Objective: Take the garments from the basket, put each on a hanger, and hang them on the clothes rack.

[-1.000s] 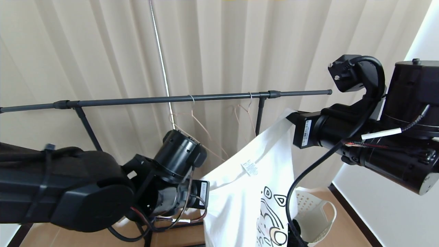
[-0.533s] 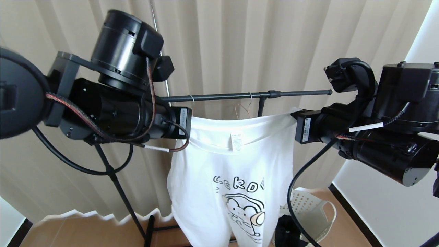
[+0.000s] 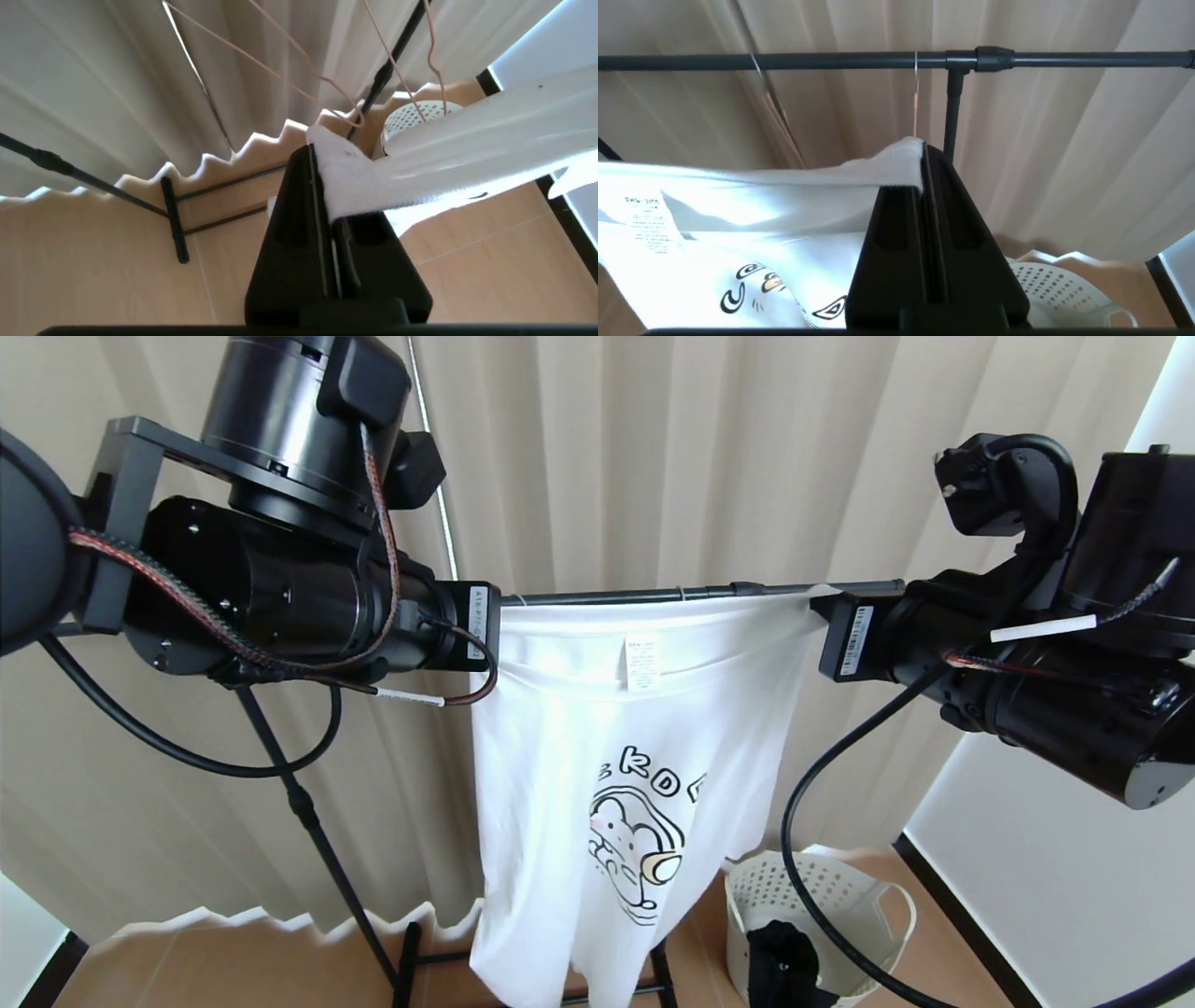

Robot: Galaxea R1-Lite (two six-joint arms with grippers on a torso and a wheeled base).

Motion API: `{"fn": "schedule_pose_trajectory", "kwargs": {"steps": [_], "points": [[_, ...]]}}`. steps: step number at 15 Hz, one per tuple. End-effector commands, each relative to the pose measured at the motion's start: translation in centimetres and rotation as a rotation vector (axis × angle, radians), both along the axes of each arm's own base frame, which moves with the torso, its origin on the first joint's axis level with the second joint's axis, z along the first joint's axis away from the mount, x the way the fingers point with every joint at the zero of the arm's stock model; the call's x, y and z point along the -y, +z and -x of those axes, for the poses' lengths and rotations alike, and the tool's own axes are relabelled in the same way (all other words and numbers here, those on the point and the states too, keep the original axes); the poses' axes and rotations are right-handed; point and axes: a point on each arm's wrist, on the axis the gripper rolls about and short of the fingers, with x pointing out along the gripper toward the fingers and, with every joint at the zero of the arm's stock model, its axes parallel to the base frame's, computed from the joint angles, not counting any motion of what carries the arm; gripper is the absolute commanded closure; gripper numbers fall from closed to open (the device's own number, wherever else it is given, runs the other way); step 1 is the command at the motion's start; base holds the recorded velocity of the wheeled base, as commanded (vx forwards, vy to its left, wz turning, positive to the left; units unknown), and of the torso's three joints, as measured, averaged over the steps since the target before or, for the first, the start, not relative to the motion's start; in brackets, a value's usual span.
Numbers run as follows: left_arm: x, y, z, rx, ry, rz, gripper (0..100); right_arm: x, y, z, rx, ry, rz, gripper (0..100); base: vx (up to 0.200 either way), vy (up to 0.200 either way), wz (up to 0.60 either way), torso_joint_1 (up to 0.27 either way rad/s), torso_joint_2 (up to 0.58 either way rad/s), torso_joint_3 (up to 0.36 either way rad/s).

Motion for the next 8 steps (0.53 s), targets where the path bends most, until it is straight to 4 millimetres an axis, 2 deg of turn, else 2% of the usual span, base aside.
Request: {"fn": "schedule_pose_trajectory", "kwargs": {"steps": [1,8], "points": [[-0.12,0.19,0.1,0.006,0.002,0.003,100,0.19,0.56,0.37,0.016,0.002,-0.011,100,0.0,0.0,0.0,0.0,0.0,0.0],[0.52,0.02,-0.79,0.019,-0.002,0.005,100,0.14,0.42,0.31,0.011,0.004,-0.006,100,0.0,0.0,0.0,0.0,0.0,0.0]]}}
